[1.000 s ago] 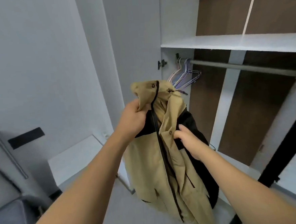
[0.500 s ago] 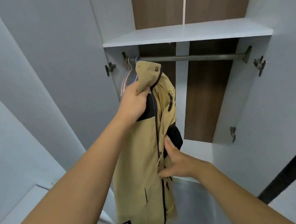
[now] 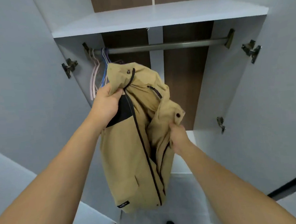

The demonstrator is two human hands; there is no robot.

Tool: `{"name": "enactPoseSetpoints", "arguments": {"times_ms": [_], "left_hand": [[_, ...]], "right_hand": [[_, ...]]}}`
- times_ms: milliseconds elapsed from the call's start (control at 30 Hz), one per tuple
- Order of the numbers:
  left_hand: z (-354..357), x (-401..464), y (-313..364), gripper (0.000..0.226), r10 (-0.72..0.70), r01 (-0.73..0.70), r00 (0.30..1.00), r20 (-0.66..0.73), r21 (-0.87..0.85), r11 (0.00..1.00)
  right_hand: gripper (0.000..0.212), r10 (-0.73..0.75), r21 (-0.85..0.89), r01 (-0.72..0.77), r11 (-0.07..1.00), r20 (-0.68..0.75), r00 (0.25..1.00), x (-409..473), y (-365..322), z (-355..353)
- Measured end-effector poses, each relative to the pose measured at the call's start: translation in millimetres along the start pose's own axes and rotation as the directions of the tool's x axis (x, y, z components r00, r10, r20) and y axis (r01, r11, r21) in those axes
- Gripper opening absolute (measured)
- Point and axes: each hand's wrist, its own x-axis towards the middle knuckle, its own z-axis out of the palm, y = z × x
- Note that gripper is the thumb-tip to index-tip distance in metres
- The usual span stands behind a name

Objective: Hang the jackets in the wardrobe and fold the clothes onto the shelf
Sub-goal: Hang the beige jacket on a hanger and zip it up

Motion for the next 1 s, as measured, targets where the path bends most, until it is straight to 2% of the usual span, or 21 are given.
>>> {"name": "enactPoseSetpoints", "arguments": {"times_ms": [67, 100, 167, 200, 267, 367, 433, 533, 600, 633, 700, 733, 767, 867, 1000], "left_hand": [[-5.6, 10.6, -21.1, 0.021, -0.093, 0.093, 0.996, 0.017, -0.021, 0.995], [-6.8, 15.3, -31.4, 0.02, -0.143, 0.144, 0.989, 0.043, -0.019, 0.989], [-7.5, 27.6, -49.4, 0.02, -0.222, 0.221, 0.969, 0.107, 0.026, 0.975], [-7.3, 34.7, -56.5, 0.021, -0.254, 0.248, 0.957, 0.14, 0.059, 0.967], [-4.8, 51.2, -68.6, 0.02, -0.328, 0.302, 0.923, 0.202, 0.149, 0.942], [3.0, 80.0, -82.6, 0.02, -0.398, 0.303, 0.862, 0.315, 0.309, 0.901], [10.6, 101.0, -92.4, 0.021, -0.468, 0.31, 0.799, 0.379, 0.407, 0.859], [20.5, 136.2, -105.8, 0.032, -0.612, 0.306, 0.669, 0.423, 0.593, 0.744], [23.0, 169.8, -114.2, 0.033, -0.657, 0.319, 0.636, 0.405, 0.638, 0.701], [23.4, 190.3, -117.5, 0.032, -0.636, 0.28, 0.685, 0.357, 0.677, 0.681], [19.9, 230.7, -126.5, 0.031, -0.475, 0.107, 0.849, 0.23, 0.806, 0.583], [16.2, 249.2, -132.0, 0.031, -0.385, 0.073, 0.912, 0.142, 0.867, 0.493], [12.1, 264.6, -137.2, 0.031, -0.312, 0.058, 0.947, 0.079, 0.913, 0.405], [4.7, 303.4, -155.6, 0.032, -0.244, 0.057, 0.97, 0.0, 0.972, 0.227], [6.3, 331.0, -171.0, 0.033, -0.279, -0.032, 0.959, 0.045, 0.998, 0.049]], "right_hand": [[0.033, -0.02, 0.091, 0.016, 0.996, 0.052, 0.998, 24.7, -29.6, 17.4], [0.034, -0.05, 0.072, 0.044, 0.996, 0.095, 0.994, 35.9, -43.9, 27.0], [0.029, -0.163, -0.105, 0.18, 0.978, 0.156, 0.974, 57.1, -69.8, 44.8], [0.027, -0.241, -0.242, 0.277, 0.93, 0.17, 0.956, 65.8, -81.1, 52.2], [0.025, -0.426, -0.458, 0.458, 0.762, 0.179, 0.887, 87.5, -98.8, 63.8], [0.022, -0.615, -0.585, 0.605, 0.539, 0.217, 0.758, 117.5, -123.1, 74.2], [0.025, -0.697, -0.665, 0.626, 0.407, 0.217, 0.683, 134.7, -138.2, 78.3], [0.025, -0.785, -0.684, 0.652, 0.328, 0.186, 0.59, 150.6, -157.4, 81.3], [0.024, -0.813, -0.692, 0.652, 0.31, 0.163, 0.559, 160.0, -168.4, 84.4], [0.023, -0.821, -0.701, 0.648, 0.297, 0.16, 0.549, 164.0, -172.5, 86.3], [0.021, -0.82, -0.728, 0.627, 0.277, 0.161, 0.549, 171.6, -174.6, 92.0], [0.02, -0.817, -0.749, 0.607, 0.264, 0.161, 0.554, 174.2, -173.7, 95.0], [0.019, -0.811, -0.773, 0.579, 0.26, 0.15, 0.565, 176.2, -172.4, 98.0], [0.016, -0.788, -0.811, 0.486, 0.326, 0.051, 0.613, 185.9, -173.8, 104.0], [0.01, -0.774, -0.792, 0.435, 0.429, -0.073, 0.629, 200.4, -179.3, 106.8]]}}
